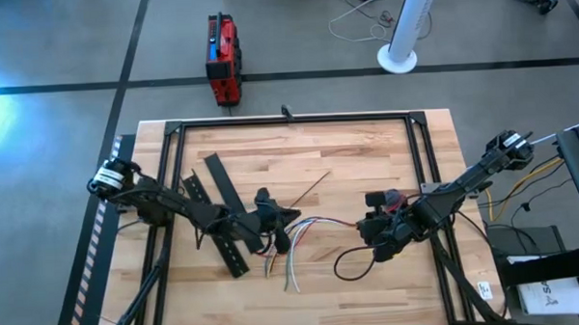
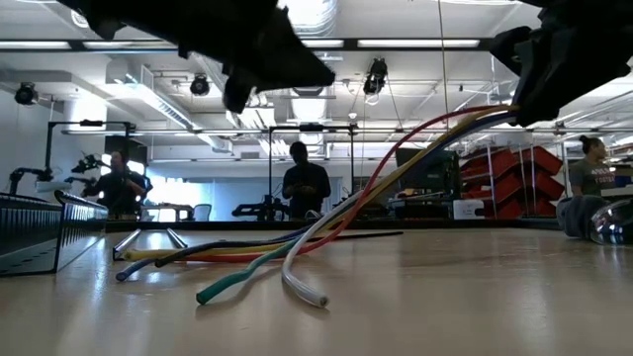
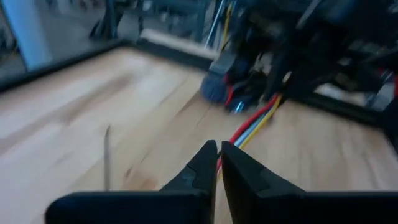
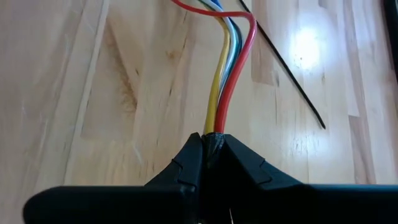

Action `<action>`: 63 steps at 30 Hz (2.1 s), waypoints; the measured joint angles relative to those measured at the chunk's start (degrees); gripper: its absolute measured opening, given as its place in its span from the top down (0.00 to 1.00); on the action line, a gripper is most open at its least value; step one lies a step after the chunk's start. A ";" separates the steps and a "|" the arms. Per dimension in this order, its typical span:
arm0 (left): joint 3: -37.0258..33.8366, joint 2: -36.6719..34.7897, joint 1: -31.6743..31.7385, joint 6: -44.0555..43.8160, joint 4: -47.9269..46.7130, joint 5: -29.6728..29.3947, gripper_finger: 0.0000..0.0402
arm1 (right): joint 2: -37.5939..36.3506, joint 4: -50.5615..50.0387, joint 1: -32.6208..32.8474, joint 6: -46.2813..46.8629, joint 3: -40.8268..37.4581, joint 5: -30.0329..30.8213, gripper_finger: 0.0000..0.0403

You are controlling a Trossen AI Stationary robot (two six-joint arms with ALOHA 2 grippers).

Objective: Ziptie cables
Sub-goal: Wrap the cable wires with the black zip tie

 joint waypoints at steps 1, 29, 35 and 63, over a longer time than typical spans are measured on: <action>0.00 1.17 0.00 1.46 3.18 0.04 0.95 | 0.00 -0.09 0.00 -0.15 0.09 0.02 0.93; 38.66 28.55 4.06 19.03 -15.91 0.33 0.40 | 0.11 -6.12 0.00 -2.98 6.05 0.27 0.93; 38.54 28.67 4.28 19.63 -16.06 6.43 0.46 | 0.11 -7.53 0.02 -2.80 6.45 0.46 0.93; 38.32 24.77 3.77 22.75 -19.50 6.32 0.42 | 0.00 -12.42 0.00 1.18 6.05 -7.13 0.93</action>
